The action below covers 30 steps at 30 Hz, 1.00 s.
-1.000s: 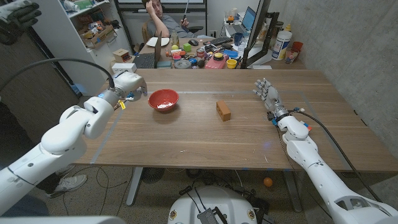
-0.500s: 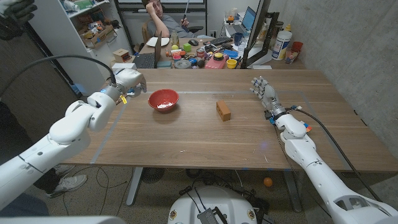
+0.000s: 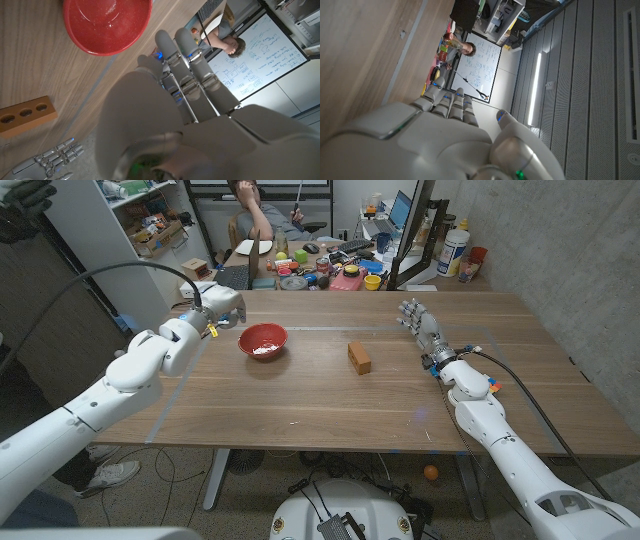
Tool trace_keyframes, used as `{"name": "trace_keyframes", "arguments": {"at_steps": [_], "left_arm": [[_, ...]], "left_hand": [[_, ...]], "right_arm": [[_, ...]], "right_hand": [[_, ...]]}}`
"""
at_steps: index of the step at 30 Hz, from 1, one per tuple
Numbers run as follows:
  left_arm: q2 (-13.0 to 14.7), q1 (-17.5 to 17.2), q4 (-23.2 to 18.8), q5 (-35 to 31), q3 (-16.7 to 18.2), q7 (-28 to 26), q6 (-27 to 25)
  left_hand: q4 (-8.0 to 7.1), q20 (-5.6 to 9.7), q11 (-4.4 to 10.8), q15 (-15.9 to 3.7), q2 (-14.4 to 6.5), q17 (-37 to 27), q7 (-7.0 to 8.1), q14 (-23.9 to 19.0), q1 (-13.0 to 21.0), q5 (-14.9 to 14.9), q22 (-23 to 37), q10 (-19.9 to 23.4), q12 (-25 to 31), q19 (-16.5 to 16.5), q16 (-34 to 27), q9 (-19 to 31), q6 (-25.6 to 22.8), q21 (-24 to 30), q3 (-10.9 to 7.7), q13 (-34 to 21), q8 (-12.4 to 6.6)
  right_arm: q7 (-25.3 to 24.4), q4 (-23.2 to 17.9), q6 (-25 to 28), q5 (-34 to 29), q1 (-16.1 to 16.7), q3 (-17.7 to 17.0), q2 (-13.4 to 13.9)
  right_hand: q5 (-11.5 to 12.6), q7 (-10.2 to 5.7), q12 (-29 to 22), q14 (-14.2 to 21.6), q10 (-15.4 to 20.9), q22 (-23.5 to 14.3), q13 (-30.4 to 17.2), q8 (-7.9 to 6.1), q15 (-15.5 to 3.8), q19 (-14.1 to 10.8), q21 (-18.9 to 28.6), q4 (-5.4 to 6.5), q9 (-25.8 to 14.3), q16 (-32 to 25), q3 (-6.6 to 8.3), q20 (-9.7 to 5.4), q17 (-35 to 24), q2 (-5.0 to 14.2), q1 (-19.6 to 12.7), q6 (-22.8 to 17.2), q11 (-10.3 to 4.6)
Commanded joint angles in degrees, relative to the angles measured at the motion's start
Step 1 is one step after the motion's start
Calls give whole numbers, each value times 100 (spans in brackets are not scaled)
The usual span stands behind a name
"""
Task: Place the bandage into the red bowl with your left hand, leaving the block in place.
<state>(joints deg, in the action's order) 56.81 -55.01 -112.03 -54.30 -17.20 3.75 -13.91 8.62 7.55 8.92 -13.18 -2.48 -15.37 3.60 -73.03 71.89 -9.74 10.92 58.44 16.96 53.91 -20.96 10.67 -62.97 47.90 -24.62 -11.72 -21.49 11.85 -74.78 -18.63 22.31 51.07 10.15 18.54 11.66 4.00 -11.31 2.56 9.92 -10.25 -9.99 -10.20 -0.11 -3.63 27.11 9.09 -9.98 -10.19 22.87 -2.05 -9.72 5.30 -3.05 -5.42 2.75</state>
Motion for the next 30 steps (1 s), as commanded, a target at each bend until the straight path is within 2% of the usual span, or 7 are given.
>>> {"name": "trace_keyframes", "arguments": {"at_steps": [1,13,21,30], "left_arm": [[-244,797,341,-184,-725,77,140],[-553,1288,703,-327,-1183,307,163],[-710,1481,1013,-343,-1417,343,198],[-748,1614,1227,-309,-1621,465,267]], "left_hand": [[-20,341,171,-23,-50,-22,20,-55,31,-5,12,584,13,-13,5,16,-61,35,-2,-571,1],[-21,339,170,-23,-43,-34,2,-68,40,-4,7,605,-11,-30,13,18,-82,75,-1,-583,34],[-27,336,174,-22,-42,-38,-8,-70,39,-4,4,612,-24,-39,20,19,-98,95,0,-589,49],[-28,335,169,-21,-38,-44,11,-70,43,-4,0,617,-37,-53,29,21,-103,117,-1,-605,72]], "right_arm": [[61,42,-83,8,-33,40,34],[216,29,-202,23,-55,75,86],[222,-46,-225,31,-13,72,132],[209,-66,-245,35,-13,74,153]], "right_hand": [[40,1,-28,59,50,-32,-29,-42,-7,-62,-23,-17,-24,-3,34,-140,-11,275,51,-50,-16],[39,-3,-31,59,59,-32,-29,-44,-10,-66,-34,-17,-24,-2,34,-137,-11,273,52,-58,-7],[39,0,-29,61,55,-33,-29,-44,-3,-70,-41,-16,-24,-3,34,-140,-12,274,53,-59,-11],[40,-2,-31,62,60,-33,-29,-43,-6,-73,-48,-19,-24,-2,35,-139,-10,272,50,-58,-12]]}}
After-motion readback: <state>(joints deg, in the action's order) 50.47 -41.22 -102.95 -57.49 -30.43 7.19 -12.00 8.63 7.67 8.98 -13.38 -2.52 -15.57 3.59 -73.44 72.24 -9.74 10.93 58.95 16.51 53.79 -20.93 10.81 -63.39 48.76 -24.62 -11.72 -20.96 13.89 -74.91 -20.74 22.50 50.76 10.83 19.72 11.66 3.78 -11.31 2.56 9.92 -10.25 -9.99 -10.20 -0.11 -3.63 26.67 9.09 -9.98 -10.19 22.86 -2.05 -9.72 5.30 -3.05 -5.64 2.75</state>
